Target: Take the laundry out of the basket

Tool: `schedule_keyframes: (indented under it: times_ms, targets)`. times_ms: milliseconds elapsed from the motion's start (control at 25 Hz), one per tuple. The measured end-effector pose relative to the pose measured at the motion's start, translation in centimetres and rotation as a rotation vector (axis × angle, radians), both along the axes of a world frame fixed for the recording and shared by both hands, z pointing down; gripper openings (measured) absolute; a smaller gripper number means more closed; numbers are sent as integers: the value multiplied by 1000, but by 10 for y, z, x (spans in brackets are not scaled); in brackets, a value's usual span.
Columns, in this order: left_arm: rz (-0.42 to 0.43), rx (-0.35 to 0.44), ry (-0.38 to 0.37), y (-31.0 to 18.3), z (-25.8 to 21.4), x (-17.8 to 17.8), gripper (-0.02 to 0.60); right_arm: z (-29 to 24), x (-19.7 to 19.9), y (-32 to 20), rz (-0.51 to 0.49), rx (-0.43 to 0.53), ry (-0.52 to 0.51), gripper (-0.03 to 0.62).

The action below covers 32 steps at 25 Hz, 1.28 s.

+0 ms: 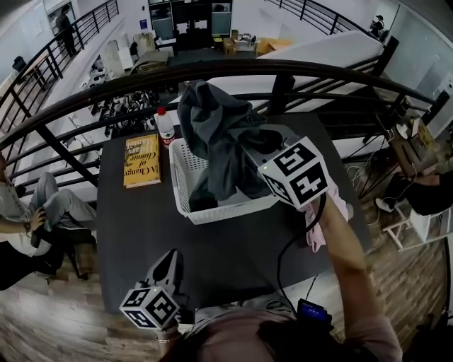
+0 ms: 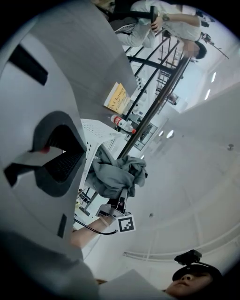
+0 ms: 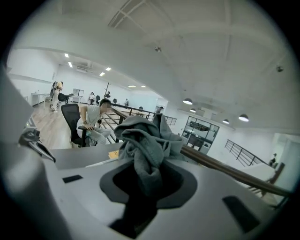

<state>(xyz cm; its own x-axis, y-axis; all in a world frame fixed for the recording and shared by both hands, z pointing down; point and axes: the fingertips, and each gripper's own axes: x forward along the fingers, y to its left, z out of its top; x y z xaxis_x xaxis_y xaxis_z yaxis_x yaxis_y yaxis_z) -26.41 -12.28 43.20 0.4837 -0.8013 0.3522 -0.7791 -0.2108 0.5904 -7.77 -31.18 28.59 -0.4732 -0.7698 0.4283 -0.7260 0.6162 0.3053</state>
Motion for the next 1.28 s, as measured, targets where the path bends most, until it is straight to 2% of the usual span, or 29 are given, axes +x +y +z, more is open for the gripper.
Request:
schedule_keyframes:
  times_ms: [280, 560, 920, 1280]
  targets:
    - [14, 21, -7, 8, -8, -2, -3, -38, 6, 21, 25, 79, -36, 95]
    - [18, 42, -12, 15, -10, 15, -3, -64, 21, 44, 13, 125, -86, 95]
    - [-14, 52, -10, 33, -14, 63, -3, -80, 52, 83, -59, 153, -109, 95]
    - [-12, 40, -14, 60, -11, 133, -3, -88, 113, 117, -87, 171, -148, 95]
